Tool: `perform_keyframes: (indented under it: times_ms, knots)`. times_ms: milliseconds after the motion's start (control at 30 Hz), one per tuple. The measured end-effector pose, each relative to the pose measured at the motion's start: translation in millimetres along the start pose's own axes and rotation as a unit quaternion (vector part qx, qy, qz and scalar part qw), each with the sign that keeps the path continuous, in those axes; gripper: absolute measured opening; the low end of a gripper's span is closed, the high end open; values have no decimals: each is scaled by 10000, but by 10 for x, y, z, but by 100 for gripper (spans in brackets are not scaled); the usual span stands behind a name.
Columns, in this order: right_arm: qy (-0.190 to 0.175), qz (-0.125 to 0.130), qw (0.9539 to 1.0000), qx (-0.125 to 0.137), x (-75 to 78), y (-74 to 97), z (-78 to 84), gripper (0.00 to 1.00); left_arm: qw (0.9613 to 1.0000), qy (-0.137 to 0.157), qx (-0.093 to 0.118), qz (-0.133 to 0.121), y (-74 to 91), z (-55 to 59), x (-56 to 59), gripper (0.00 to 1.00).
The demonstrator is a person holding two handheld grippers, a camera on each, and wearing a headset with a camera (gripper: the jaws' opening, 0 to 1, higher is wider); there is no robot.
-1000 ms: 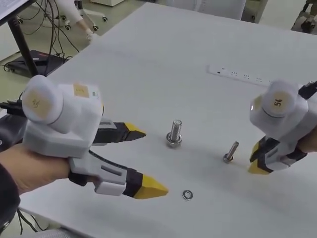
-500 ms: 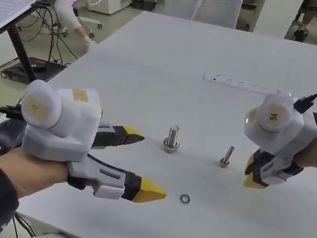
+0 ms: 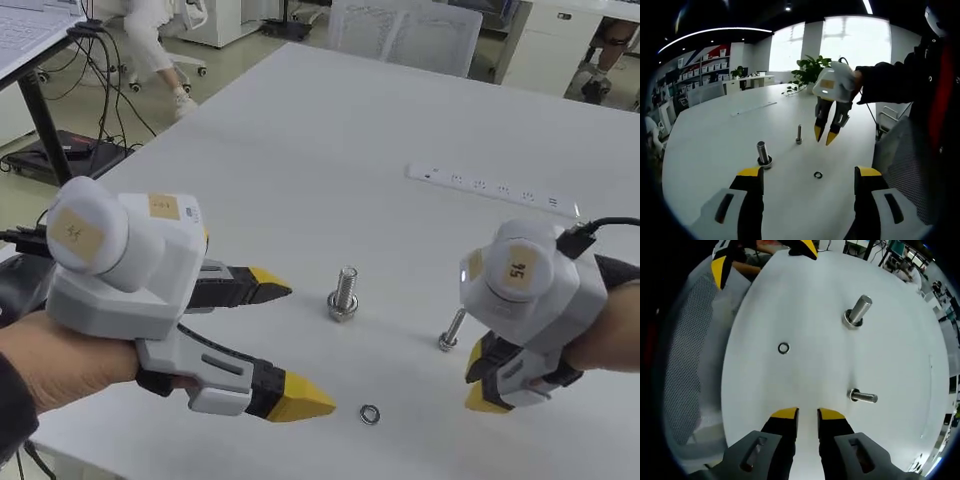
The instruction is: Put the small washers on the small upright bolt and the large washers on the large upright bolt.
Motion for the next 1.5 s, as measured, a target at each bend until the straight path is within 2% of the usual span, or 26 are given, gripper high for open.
perform_keyframes:
  times_ms: [200, 533, 833, 1100, 1500]
  knots:
    - [135, -34, 9999, 41, -52, -12, -118, 17, 10000, -25, 22, -12, 10, -18, 1, 73]
    - [386, -69, 9990, 190, -118, -33, -416, 17, 9999, -51, 67, -61, 29, -31, -4, 73]
    - [669, -190, 9974, 203, -227, -129, -622, 17, 9999, -54, 103, -93, 45, -33, -4, 73]
    - [785, -342, 9962, 178, -306, -243, -711, 17, 9999, -58, 120, -97, 45, -35, -4, 73]
    - [834, -445, 9955, 82, -339, -380, -745, 17, 9998, -36, 132, -125, 67, -14, 10, 73]
Point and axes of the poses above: the centre of the closed fingertips' face, and the gripper's own axes: y roughly backward along the fingers, x roughly to its right, z roughly out of its underside, the point moved 2 cm from there along y, roughly backward along the fingers, and after that the axes turned 4 degrees about z, right-handed, at the moved point
